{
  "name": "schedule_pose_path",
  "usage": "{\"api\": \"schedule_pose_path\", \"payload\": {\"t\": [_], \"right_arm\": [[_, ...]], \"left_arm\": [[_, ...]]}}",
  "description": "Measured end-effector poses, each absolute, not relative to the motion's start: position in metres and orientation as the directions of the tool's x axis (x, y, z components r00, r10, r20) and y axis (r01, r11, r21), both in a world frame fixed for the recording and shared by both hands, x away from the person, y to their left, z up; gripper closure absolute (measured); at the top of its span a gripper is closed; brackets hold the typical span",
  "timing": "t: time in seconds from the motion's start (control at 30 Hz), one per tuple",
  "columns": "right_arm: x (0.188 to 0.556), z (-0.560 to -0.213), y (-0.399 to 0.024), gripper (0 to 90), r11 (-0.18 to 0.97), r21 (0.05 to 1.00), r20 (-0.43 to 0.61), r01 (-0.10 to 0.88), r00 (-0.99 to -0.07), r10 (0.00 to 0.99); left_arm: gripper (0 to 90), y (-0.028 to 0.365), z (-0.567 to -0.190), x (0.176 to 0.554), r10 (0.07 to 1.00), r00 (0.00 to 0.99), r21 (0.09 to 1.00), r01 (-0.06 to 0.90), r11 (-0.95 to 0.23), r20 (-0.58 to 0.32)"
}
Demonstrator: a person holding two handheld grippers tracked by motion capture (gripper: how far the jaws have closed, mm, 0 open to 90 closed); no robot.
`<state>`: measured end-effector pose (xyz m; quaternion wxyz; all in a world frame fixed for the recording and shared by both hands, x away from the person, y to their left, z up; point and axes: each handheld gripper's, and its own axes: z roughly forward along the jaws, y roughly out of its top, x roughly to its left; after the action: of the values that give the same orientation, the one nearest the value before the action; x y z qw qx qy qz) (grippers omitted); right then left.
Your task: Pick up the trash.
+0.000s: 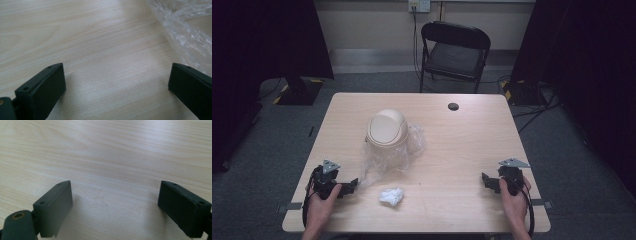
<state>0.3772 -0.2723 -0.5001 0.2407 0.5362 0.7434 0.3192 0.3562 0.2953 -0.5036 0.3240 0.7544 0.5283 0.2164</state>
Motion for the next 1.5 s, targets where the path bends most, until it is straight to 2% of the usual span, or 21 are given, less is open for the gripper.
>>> {"api": "schedule_pose_path", "payload": {"t": [0.23, 0.27, 0.37, 0.43, 0.57, 0.7, 0.77, 0.9, 1.0, 1.03, 1.07, 1.23, 1.3, 1.4, 1.5], "right_arm": [[0.377, -0.500, -0.272, 11.5, 0.221, 0.733, -0.016, 0.644, -0.308, 0.951], [0.377, -0.500, -0.272, 11.5, 0.220, 0.733, -0.015, 0.644, -0.308, 0.951], [0.377, -0.500, -0.272, 11.5, 0.220, 0.733, -0.015, 0.644, -0.308, 0.951], [0.377, -0.500, -0.272, 11.5, 0.221, 0.733, -0.016, 0.643, -0.309, 0.951], [0.377, -0.500, -0.272, 11.5, 0.220, 0.733, -0.015, 0.644, -0.308, 0.951], [0.377, -0.500, -0.272, 11.5, 0.220, 0.733, -0.015, 0.644, -0.308, 0.951], [0.377, -0.500, -0.272, 11.5, 0.220, 0.733, -0.015, 0.644, -0.308, 0.951], [0.377, -0.500, -0.272, 11.5, 0.220, 0.733, -0.015, 0.644, -0.308, 0.951], [0.377, -0.500, -0.272, 11.5, 0.220, 0.733, -0.015, 0.644, -0.308, 0.951], [0.377, -0.500, -0.272, 11.4, 0.220, 0.734, -0.015, 0.643, -0.308, 0.951], [0.377, -0.500, -0.272, 11.4, 0.219, 0.732, -0.015, 0.645, -0.307, 0.952], [0.377, -0.500, -0.272, 11.5, 0.220, 0.734, -0.015, 0.643, -0.308, 0.951], [0.377, -0.500, -0.272, 11.5, 0.220, 0.733, -0.015, 0.644, -0.308, 0.951], [0.377, -0.500, -0.272, 11.4, 0.220, 0.733, -0.015, 0.644, -0.308, 0.951], [0.377, -0.500, -0.272, 11.4, 0.220, 0.733, -0.015, 0.644, -0.308, 0.951]], "left_arm": [[1.4, 0.298, -0.503, 0.355, 0.929, 0.368, 0.720, 0.649, -0.245, -0.016], [5.8, 0.300, -0.503, 0.354, 0.935, 0.355, 0.728, 0.645, -0.233, -0.015], [9.3, 0.303, -0.502, 0.352, 0.934, 0.357, 0.731, 0.640, -0.237, -0.011], [15.5, 0.305, -0.501, 0.349, 0.937, 0.348, 0.731, 0.644, -0.225, -0.017], [15.9, 0.308, -0.498, 0.345, 0.929, 0.370, 0.718, 0.652, -0.243, -0.021], [16.4, 0.314, -0.494, 0.338, 0.920, 0.382, 0.722, 0.661, -0.204, -0.091], [16.8, 0.314, -0.492, 0.336, 0.921, 0.378, 0.730, 0.654, -0.198, -0.089], [16.8, 0.312, -0.478, 0.335, 0.917, 0.395, 0.770, 0.601, -0.216, -0.051], [17.8, 0.306, -0.470, 0.338, 0.906, 0.416, 0.790, 0.582, -0.195, -0.082], [17.9, 0.299, -0.464, 0.341, 0.901, 0.432, 0.789, 0.566, -0.241, -0.034], [17.9, 0.295, -0.461, 0.342, 0.897, 0.442, 0.789, 0.559, -0.255, -0.023], [18.1, 0.284, -0.450, 0.347, 0.883, 0.469, 0.802, 0.534, -0.267, -0.018], [22.0, 0.278, -0.441, 0.350, 0.865, 0.501, 0.812, 0.513, -0.278, -0.020], [22.3, 0.272, -0.435, 0.351, 0.859, 0.512, 0.820, 0.495, -0.287, -0.009], [24.4, 0.266, -0.426, 0.350, 0.839, 0.544, 0.848, 0.437, -0.301, 0.018]]}}
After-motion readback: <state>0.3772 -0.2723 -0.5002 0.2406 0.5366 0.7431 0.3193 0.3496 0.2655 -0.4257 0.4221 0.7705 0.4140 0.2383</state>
